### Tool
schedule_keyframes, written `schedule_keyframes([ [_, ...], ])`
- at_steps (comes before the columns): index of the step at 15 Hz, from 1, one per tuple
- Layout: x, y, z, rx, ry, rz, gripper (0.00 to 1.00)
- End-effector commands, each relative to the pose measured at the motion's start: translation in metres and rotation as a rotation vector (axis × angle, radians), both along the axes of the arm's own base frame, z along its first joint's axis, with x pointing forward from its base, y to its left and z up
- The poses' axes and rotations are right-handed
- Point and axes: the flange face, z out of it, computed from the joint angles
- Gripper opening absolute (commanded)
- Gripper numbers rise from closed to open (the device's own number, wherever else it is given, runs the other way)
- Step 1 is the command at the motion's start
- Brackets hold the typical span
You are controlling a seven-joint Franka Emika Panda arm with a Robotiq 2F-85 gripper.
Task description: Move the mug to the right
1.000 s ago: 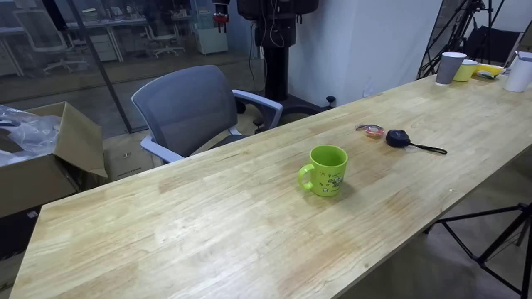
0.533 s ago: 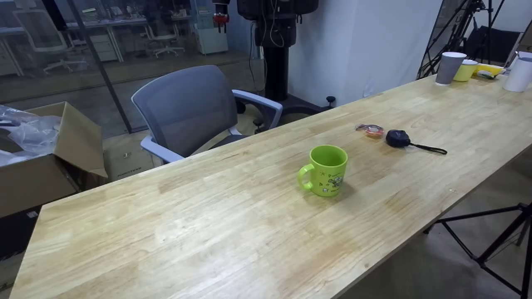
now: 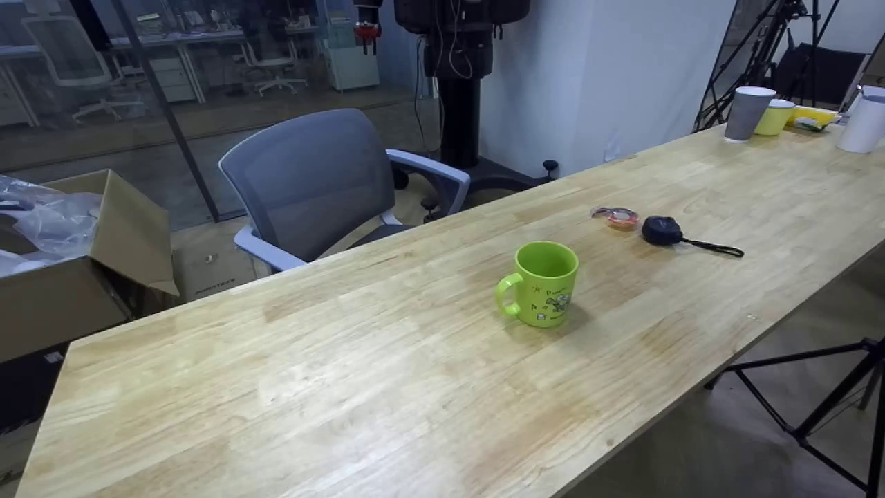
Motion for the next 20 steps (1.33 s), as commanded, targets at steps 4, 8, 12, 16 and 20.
schedule_keyframes([
  [4,0.011,-0.003,-0.002,0.000,0.002,-0.004,1.00],
  [8,0.029,-0.009,-0.010,0.007,-0.001,-0.009,1.00],
  [12,0.051,-0.013,-0.024,0.001,-0.002,-0.017,1.00],
  [16,0.077,-0.017,-0.042,-0.021,0.009,-0.029,1.00],
  [20,0.100,-0.024,-0.064,-0.052,0.035,-0.037,1.00],
])
